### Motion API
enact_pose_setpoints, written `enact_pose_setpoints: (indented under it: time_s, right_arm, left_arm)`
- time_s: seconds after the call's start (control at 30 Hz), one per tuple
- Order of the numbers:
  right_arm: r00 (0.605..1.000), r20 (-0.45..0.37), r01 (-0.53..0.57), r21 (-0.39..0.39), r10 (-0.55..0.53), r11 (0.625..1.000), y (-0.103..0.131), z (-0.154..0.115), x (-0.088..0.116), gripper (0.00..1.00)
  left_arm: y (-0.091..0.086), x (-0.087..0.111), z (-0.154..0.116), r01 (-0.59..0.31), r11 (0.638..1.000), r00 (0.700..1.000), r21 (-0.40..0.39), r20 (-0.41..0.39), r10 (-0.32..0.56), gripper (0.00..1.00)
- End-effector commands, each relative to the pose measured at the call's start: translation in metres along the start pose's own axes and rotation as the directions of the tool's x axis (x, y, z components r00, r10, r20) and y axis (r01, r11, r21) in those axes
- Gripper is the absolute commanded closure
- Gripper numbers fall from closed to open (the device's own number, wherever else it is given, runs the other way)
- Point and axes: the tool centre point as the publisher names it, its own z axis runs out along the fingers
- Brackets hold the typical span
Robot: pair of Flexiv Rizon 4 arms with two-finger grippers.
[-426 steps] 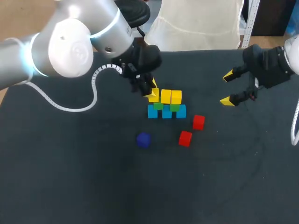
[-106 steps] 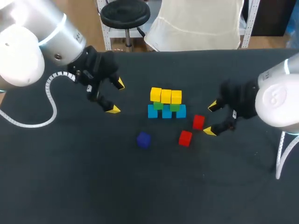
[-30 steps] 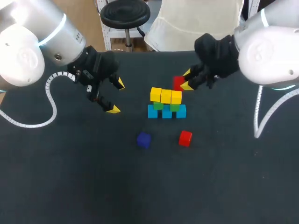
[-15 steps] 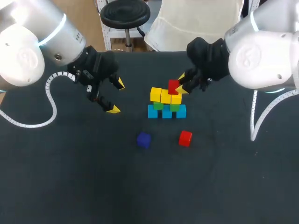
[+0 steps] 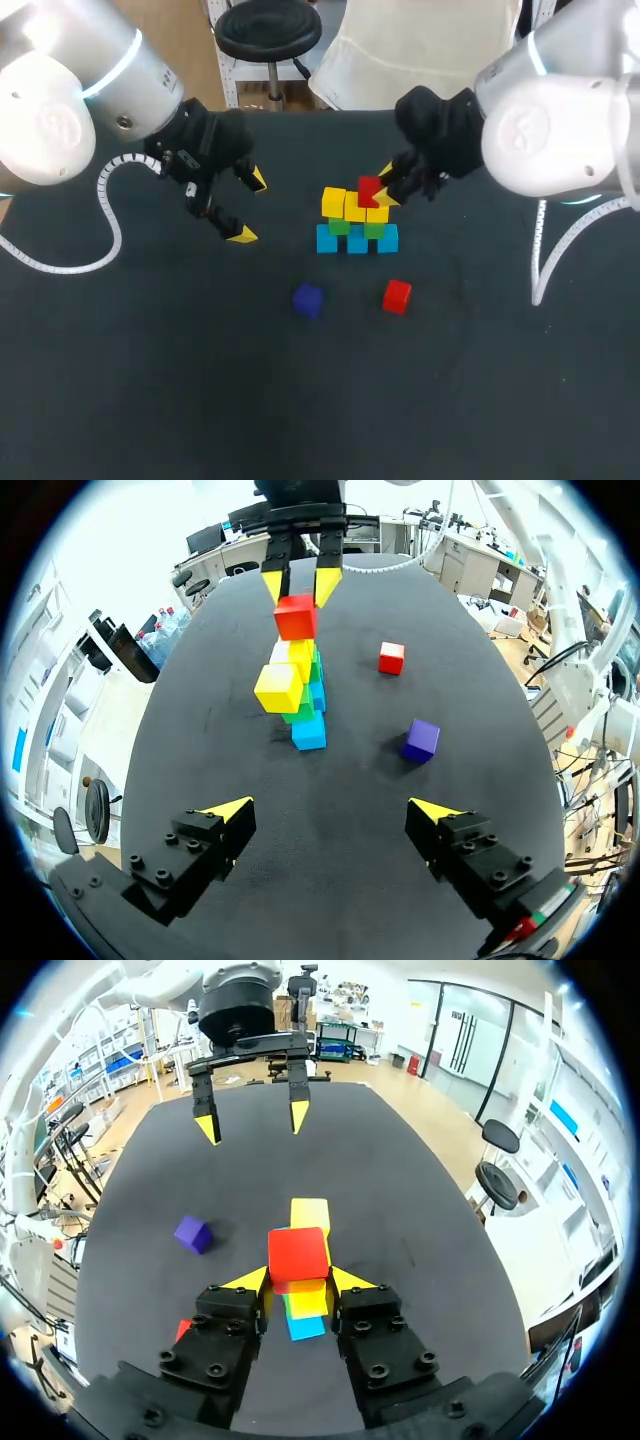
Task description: Place the blue cubes, place green cubes on the blue cubes, place the yellow cubes on the green cubes, then place the red cubes on the yellow cubes, and place purple cube on the red cubes.
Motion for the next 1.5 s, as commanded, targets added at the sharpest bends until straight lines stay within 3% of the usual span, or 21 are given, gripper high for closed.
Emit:
enact_pose_setpoints:
  time_s: [0.03, 0.87, 0.93, 1.13, 1.5]
  right_arm:
    - [1.0, 0.0, 0.0, -0.002, 0.0, 1.0, -0.0021, 0.0019, -0.0014, 1.0]
    - [1.0, -0.008, -0.017, 0.002, 0.017, 1.0, -0.0052, 0.0038, 0.0005, 1.0]
    - [1.0, -0.008, -0.018, 0.001, 0.018, 1.0, -0.0051, 0.0039, 0.0005, 0.98]
    - [1.0, -0.012, -0.022, -0.002, 0.022, 1.0, -0.0052, 0.0042, 0.0011, 0.75]
    - [1.0, -0.009, -0.026, -0.008, 0.026, 1.0, -0.0051, 0.0052, 0.0009, 0.67]
  left_arm:
    - [0.001, 0.0007, 0.0, -0.002, 1.0, 1.0, 0.002, 0.0, 0.002, 0.0]
    - [0.001, 0.0007, 0.0, -0.002, 1.0, 1.0, 0.002, 0.0, 0.002, 0.0]
    - [0.001, 0.0007, 0.0, -0.002, 1.0, 1.0, 0.002, 0.0, 0.002, 0.0]
    - [0.001, 0.0007, 0.0, -0.002, 1.0, 1.0, 0.002, 0.0, 0.002, 0.0]
    - [0.001, 0.0007, 0.0, -0.002, 1.0, 1.0, 0.002, 0.0, 0.002, 0.0]
